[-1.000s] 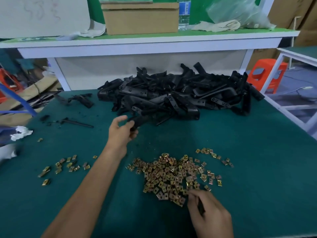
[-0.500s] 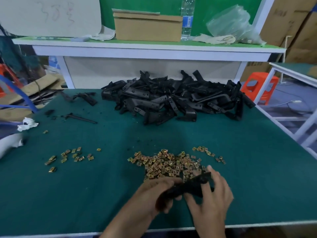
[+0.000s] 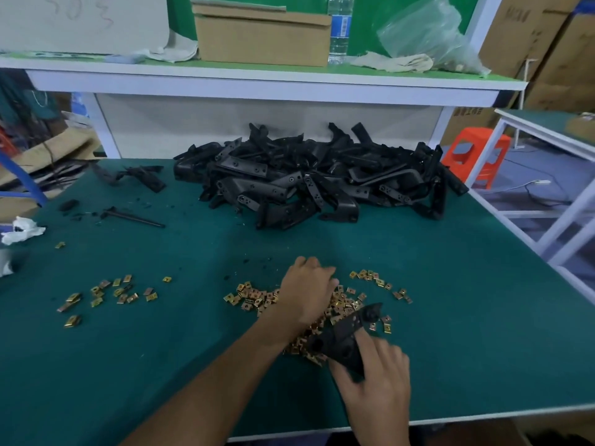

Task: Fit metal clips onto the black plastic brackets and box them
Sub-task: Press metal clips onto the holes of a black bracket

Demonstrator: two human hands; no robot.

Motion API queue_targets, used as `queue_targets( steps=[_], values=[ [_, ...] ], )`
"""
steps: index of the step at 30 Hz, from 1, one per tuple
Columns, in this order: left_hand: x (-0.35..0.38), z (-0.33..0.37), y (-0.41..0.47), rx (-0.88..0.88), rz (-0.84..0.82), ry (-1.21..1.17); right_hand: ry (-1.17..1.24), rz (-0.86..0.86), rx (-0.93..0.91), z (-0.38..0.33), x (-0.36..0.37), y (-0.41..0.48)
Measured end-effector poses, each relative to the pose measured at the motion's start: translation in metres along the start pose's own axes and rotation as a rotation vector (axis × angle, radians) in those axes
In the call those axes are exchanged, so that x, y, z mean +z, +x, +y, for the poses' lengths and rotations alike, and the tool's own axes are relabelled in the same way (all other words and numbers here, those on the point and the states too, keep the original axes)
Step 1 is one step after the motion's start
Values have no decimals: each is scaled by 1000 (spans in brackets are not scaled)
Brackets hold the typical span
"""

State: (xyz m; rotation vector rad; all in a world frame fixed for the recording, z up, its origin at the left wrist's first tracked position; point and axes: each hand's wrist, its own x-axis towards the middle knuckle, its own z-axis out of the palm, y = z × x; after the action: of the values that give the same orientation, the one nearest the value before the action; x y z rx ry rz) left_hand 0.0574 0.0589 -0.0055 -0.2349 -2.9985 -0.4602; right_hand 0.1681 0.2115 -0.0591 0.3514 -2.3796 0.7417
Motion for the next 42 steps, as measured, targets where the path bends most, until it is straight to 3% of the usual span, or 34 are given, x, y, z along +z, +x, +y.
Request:
queue_targets(
  steps=[3,8,11,20,30,42],
  values=[
    [13,3,10,-19,5,26,-12,6,5,0,1,0],
    [13,1,16,-128,11,-242,-19,-32,-14,-1,-2,2],
    [0,0,8,-220,30,-497,-22,-81,-9,-4,-6,5],
    [-64,-36,-68,-274,134,-1159,7,-216,-65,-10,-9,26],
    [-82,-25,-110,-336,149,-1251,-108,-224,-62,-18,-5,30],
    [-78,-22,-117,-417,104,-1093,-170,-221,-107,-18,-7,27]
  ],
)
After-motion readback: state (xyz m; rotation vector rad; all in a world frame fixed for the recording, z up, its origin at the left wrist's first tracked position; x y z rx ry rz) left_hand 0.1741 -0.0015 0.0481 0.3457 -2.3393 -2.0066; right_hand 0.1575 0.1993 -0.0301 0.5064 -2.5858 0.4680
